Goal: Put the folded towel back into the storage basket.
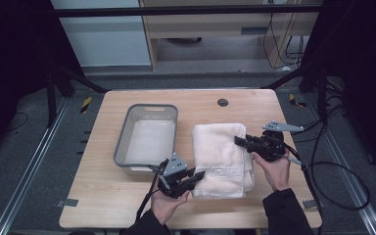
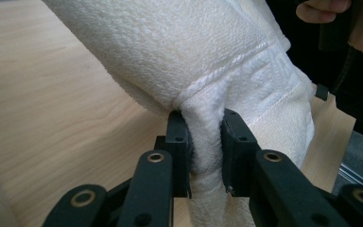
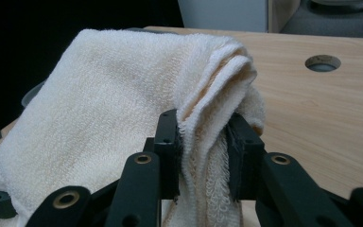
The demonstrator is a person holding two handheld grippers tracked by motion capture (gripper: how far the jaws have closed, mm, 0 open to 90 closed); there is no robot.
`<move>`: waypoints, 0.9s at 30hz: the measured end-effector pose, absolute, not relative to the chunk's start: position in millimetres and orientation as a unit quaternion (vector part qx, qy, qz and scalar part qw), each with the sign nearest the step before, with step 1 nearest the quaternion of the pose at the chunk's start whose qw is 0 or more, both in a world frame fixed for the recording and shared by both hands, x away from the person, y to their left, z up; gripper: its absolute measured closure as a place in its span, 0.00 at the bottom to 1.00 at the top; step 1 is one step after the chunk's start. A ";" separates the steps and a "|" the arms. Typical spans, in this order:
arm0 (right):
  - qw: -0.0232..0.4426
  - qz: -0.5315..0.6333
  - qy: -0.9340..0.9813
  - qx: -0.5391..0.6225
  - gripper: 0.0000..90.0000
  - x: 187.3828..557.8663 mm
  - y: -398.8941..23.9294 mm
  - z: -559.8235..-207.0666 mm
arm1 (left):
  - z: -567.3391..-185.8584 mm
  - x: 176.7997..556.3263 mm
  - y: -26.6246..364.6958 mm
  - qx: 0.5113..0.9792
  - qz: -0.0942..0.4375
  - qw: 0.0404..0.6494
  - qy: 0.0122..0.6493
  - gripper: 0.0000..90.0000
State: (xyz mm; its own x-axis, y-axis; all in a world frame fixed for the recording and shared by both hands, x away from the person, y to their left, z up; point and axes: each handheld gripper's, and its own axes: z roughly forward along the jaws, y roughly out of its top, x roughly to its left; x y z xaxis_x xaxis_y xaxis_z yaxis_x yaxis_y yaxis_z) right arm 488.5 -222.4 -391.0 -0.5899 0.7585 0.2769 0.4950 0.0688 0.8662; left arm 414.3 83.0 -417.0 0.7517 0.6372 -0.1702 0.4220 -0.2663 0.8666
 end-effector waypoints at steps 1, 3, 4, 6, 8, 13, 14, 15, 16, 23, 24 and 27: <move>0.128 0.530 0.718 0.432 0.77 489.0 -221.2 -387.6 | -414.2 414.6 84.1 0.789 0.110 0.504 0.333 0.83; 0.128 0.531 0.717 0.433 0.77 489.2 -220.5 -386.2 | -410.2 415.3 86.2 0.787 0.114 0.507 0.332 0.83; 0.130 0.534 0.716 0.431 0.77 489.5 -219.6 -383.8 | -408.4 415.9 87.4 0.787 0.117 0.507 0.331 0.83; 0.136 0.538 0.714 0.427 0.77 490.4 -216.8 -378.5 | -404.5 417.2 89.6 0.785 0.123 0.509 0.330 0.83; 0.142 0.539 0.713 0.425 0.77 491.2 -214.5 -375.1 | -402.2 418.0 91.0 0.784 0.126 0.511 0.330 0.83; 0.147 0.544 0.711 0.422 0.77 492.5 -210.7 -369.9 | -397.8 419.8 95.0 0.782 0.132 0.513 0.329 0.83; 0.148 0.544 0.710 0.421 0.77 493.1 -209.7 -368.4 | -397.0 420.1 95.7 0.780 0.132 0.515 0.330 0.83; 0.150 0.545 0.710 0.420 0.77 493.4 -209.2 -367.4 | -395.8 420.6 96.7 0.779 0.134 0.516 0.330 0.83; 0.152 0.545 0.710 0.419 0.77 493.6 -207.8 -365.7 | -394.7 421.0 97.6 0.779 0.134 0.516 0.330 0.83; 0.164 0.549 0.708 0.412 0.77 494.7 -201.0 -354.9 | -386.4 423.1 104.1 0.773 0.140 0.524 0.330 0.83; 0.166 0.550 0.708 0.411 0.77 494.9 -199.8 -352.9 | -385.5 423.5 104.8 0.772 0.141 0.524 0.330 0.83; 0.171 0.551 0.708 0.408 0.77 495.7 -196.1 -347.8 | -381.2 424.8 108.9 0.768 0.143 0.529 0.332 0.83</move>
